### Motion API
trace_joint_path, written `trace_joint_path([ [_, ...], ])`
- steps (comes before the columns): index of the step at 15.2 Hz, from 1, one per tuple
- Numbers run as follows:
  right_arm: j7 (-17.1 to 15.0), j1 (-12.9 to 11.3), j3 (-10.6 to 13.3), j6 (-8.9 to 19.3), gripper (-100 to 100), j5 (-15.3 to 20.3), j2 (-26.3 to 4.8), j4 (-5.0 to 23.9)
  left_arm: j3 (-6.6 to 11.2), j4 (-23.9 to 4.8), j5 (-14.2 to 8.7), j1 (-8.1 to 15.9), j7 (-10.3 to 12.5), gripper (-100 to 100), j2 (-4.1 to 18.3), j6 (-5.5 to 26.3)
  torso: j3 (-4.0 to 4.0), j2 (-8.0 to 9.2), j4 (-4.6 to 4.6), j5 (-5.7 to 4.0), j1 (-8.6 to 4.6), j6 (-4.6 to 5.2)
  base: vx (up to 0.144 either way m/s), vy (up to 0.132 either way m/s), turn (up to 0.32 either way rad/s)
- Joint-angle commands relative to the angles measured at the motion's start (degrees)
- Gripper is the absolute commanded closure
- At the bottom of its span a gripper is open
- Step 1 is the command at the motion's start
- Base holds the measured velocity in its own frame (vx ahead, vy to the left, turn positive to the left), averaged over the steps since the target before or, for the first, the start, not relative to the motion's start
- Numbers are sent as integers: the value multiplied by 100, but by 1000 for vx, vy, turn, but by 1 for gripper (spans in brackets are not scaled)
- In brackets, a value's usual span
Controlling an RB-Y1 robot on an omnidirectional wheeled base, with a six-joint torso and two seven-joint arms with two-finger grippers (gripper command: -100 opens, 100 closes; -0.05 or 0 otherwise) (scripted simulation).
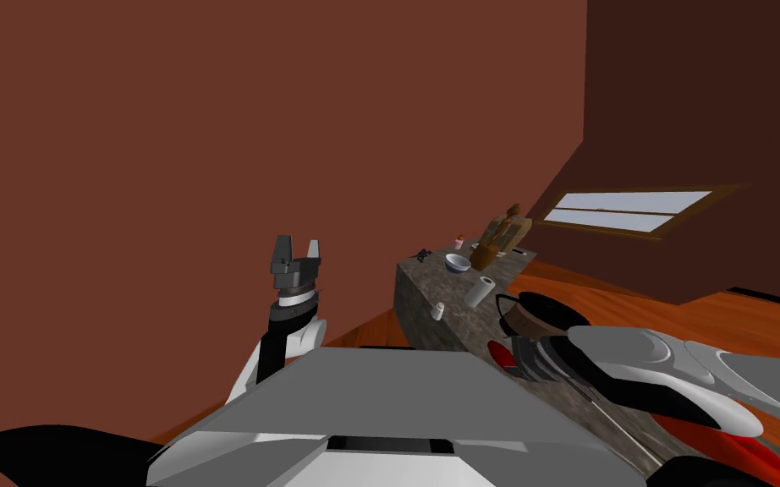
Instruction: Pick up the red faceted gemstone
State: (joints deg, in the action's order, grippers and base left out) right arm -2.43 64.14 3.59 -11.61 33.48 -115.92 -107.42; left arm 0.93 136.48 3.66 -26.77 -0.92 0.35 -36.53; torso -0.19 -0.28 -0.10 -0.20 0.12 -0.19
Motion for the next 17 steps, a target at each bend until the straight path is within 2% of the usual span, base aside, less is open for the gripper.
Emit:
trace_joint_path([
  [1,76,106,19,116,-100,51,159,-41,0,0,0,0,0,0,0,0,0,0,0,0,0,0,25,0,121],
  [2,148,161,64,191,-100,100,324,-56,0,0,0,0,0,0,0,0,-1,-1,0,0,-1,-1,35,-2,146],
  [5,220,216,110,266,-100,149,489,-70,0,0,0,0,0,0,0,0,-11,-16,-7,-30,-20,-7,38,-6,84],
  [6,292,272,155,341,-100,198,654,-85,0,0,0,0,0,0,0,0,-13,-18,-8,-31,-24,-6,34,4,106],
  [13,328,299,178,379,-100,222,736,-92,0,0,0,0,0,0,0,0,-13,-18,-8,-37,-35,-9,10,-1,29],
  [14,233,235,234,375,-100,297,734,-98,0,0,0,0,0,0,0,0,-13,-18,-8,-37,-36,-9,0,0,0],
  [15,256,244,132,304,100,173,572,-77,0,0,0,0,0,0,0,0,-13,-17,-8,-37,-36,-9,-9,6,-72],
  [16,256,180,224,304,100,178,572,-77,0,0,0,0,0,0,0,0,-12,-17,-6,-35,-36,-11,-15,5,-72],
  [17,256,241,160,304,100,173,572,-77,0,0,0,0,0,0,0,0,-11,-14,-8,-37,-35,-6,-16,1,-45],
])
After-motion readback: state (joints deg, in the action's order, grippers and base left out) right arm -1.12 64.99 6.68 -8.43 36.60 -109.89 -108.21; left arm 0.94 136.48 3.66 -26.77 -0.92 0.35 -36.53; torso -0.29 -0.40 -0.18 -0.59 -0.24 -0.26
